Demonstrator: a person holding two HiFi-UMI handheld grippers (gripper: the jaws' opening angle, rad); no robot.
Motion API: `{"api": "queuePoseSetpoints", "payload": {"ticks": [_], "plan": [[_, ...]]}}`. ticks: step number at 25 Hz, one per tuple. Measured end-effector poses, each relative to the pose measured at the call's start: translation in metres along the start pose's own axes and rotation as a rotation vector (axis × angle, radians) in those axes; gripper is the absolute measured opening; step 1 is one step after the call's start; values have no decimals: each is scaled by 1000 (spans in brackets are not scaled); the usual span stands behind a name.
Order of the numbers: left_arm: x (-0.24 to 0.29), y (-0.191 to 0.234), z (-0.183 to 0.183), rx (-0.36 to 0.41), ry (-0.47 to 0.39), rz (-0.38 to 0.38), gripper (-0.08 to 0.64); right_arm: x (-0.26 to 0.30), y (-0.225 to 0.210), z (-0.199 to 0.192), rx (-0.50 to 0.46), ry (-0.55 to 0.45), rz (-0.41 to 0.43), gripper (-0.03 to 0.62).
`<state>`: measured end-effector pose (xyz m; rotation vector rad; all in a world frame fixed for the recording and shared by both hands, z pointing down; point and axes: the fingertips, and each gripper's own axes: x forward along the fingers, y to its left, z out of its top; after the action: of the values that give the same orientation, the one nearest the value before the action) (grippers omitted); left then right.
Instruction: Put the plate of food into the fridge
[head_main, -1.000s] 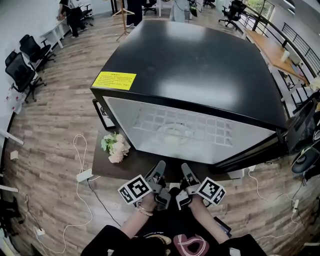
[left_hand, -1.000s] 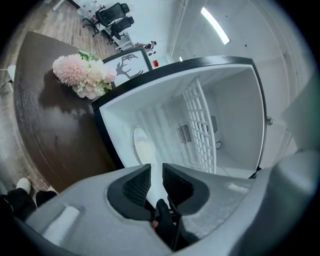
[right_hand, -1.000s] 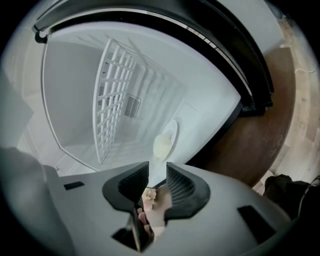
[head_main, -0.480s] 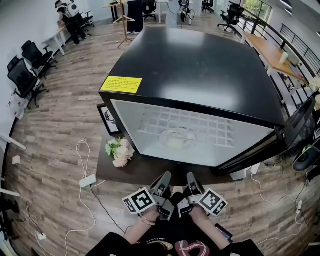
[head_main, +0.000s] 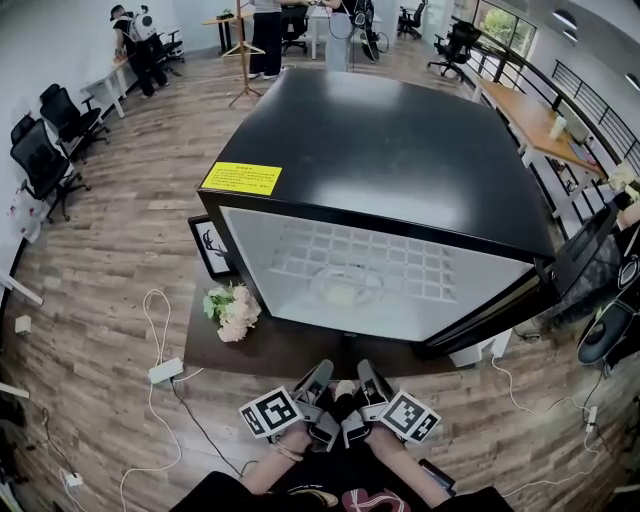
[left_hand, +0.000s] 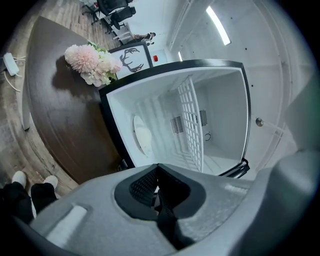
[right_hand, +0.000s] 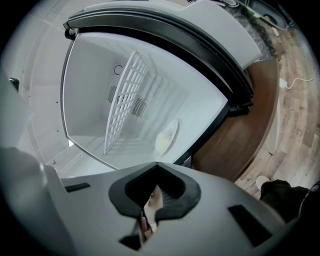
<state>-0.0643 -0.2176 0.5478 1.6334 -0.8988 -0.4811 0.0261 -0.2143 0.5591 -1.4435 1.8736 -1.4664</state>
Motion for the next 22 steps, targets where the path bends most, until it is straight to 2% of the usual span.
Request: {"api": "queuePoseSetpoints", "payload": {"ticks": [5, 22], "plan": [[-3, 7, -2, -16, 15, 31, 8, 0, 9, -3, -17, 0, 36, 6], [-9, 2, 0, -12, -4, 0, 8, -6, 9, -8, -10, -4, 32, 6]]}}
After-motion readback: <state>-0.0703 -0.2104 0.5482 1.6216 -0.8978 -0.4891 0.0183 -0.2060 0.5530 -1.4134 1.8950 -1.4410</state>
